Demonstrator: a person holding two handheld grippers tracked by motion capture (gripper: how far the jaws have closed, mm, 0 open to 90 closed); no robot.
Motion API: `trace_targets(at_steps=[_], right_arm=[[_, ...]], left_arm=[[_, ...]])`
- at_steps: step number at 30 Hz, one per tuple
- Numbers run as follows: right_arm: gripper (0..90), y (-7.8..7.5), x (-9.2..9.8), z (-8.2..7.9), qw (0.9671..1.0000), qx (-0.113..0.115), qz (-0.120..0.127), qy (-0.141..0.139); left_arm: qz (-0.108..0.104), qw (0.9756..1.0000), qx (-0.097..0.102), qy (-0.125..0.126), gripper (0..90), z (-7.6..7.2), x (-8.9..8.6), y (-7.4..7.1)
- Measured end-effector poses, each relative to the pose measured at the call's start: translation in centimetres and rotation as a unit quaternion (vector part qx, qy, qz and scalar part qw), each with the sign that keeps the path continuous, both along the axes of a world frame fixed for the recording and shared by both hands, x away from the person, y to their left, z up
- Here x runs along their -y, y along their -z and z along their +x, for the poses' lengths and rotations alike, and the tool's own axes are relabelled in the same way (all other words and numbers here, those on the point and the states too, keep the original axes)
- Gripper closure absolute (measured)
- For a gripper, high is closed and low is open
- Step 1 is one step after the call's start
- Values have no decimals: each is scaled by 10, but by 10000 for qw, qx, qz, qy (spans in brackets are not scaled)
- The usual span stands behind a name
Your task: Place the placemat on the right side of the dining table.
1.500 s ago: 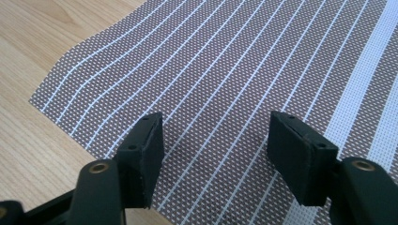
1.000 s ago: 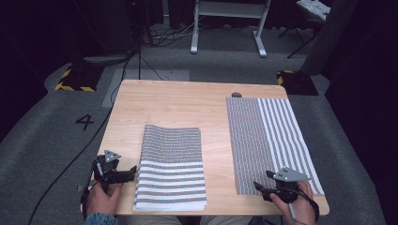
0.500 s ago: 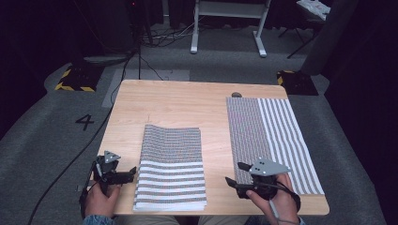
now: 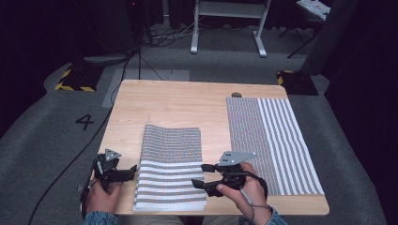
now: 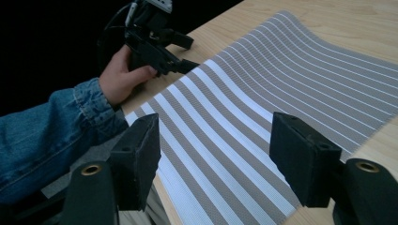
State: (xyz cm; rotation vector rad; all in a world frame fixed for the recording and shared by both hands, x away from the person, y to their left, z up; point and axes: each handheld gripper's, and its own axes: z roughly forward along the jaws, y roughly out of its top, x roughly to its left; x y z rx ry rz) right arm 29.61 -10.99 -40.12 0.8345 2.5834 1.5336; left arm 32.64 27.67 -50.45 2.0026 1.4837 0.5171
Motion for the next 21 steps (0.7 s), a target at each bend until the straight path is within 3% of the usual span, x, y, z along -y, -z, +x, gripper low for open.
trace_targets(at_steps=[2,3,7,10,14,21], right_arm=[[339,2,-4,0,9999,91,-86,19],[337,7,-12,2,9994,245,-238,4],[330,15,-25,3,9990,321,-313,-77],[328,25,-43,3,9972,473,-547,-177],[328,34,-55,5,9958,572,-677,-237],[329,59,-69,15,9932,716,-911,-137]], left_arm=[[0,10000,-1,0,2,0,0,0],[1,10000,0,0,1,0,0,0],[-15,10000,-2,-18,2,0,0,0],[-22,10000,-5,-27,2,-1,0,0],[-16,10000,9,-37,2,-1,1,0],[-15,10000,9,-36,2,-1,0,0]])
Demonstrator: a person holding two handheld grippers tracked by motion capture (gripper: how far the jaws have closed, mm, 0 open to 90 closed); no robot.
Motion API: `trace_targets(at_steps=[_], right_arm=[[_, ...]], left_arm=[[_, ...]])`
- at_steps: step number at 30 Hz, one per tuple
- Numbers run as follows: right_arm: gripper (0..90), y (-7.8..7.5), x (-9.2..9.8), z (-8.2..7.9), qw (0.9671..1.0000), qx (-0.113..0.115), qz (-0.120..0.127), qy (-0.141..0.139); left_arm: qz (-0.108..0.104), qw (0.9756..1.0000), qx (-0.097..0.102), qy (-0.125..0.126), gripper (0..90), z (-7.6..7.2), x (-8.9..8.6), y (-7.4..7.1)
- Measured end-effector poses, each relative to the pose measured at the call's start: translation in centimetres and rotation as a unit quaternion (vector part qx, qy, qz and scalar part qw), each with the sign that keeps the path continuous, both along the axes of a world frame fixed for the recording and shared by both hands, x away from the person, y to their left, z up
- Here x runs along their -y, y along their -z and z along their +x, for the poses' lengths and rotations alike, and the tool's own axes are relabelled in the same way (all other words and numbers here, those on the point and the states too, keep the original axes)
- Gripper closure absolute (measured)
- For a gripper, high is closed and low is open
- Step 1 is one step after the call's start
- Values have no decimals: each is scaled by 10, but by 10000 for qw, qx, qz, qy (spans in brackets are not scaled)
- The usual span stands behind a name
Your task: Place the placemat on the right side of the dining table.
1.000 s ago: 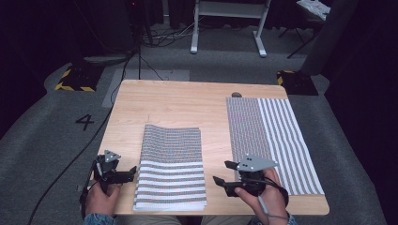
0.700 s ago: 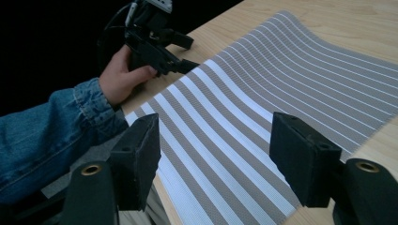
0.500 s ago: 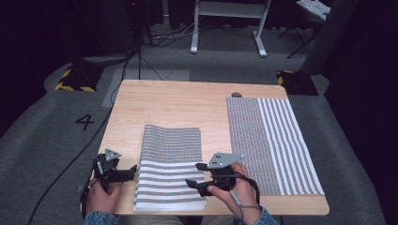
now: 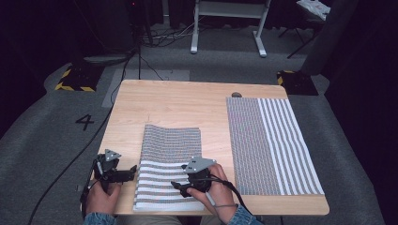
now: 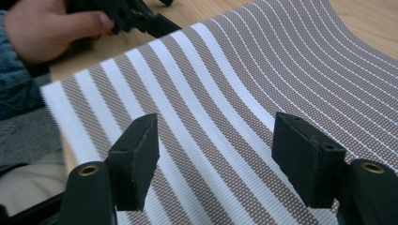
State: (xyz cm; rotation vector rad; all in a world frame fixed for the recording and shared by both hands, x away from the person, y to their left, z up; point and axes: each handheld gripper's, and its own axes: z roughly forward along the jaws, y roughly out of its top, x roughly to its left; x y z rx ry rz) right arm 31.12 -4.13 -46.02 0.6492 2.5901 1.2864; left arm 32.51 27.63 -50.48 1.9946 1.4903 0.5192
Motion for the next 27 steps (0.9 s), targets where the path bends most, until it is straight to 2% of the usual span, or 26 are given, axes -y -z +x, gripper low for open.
trace_targets(at_steps=[5,10,12,17,20,27], right_arm=[[331,16,-1,5,9998,-112,-67,147],[328,28,-7,4,9998,-33,-166,116],[317,33,-11,1,9999,38,-94,102],[301,40,-12,-1,9998,30,-70,192],[278,43,-12,-2,9994,64,-286,168],[258,44,-13,-2,9995,71,-302,115]], left_arm=[[-1,10000,-2,1,2,0,0,0],[-1,10000,-3,3,2,0,0,0],[-2,10000,-2,4,2,0,0,0],[-2,10000,-1,2,2,0,0,0],[0,10000,0,2,2,0,0,0],[-1,10000,1,1,2,0,0,0]])
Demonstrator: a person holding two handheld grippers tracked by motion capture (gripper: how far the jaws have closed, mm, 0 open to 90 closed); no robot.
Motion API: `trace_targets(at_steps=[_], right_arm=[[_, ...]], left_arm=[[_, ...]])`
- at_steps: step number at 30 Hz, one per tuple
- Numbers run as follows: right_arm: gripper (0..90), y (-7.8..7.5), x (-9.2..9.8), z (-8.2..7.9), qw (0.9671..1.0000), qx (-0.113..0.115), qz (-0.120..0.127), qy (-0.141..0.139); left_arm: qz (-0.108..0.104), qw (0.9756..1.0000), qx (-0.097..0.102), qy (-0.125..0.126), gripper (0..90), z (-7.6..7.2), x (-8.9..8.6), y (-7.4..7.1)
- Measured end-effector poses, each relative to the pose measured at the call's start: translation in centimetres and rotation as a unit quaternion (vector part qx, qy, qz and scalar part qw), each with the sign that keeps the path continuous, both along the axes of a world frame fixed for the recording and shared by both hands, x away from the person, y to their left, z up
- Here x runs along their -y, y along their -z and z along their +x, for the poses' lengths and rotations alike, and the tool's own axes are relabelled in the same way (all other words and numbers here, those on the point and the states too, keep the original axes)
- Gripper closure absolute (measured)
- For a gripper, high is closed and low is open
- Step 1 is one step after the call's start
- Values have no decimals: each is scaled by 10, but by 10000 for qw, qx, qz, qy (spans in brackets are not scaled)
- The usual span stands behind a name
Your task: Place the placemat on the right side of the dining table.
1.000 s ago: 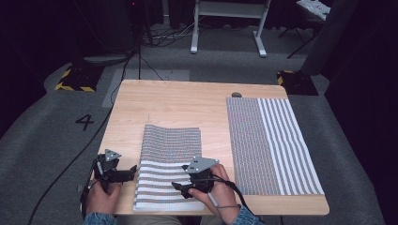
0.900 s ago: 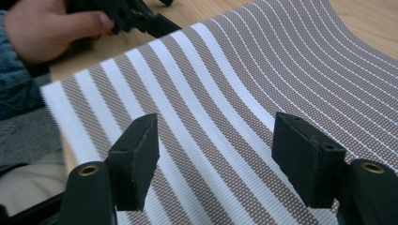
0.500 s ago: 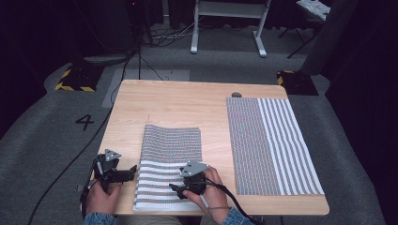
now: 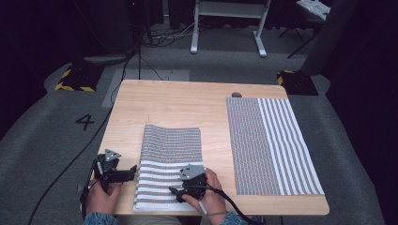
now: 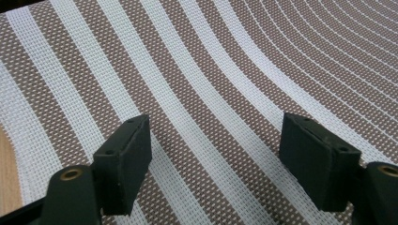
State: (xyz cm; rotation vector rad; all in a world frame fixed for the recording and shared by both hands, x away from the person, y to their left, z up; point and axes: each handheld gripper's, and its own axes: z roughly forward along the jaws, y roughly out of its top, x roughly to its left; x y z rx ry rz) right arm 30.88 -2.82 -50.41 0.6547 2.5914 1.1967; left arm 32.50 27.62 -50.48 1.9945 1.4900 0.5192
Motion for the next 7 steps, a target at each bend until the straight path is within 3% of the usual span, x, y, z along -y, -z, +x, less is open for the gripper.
trace_targets(at_steps=[7], right_arm=[[256,0,0,0,10000,-7,14,-6]], left_arm=[[1,10000,0,1,2,0,0,0]])
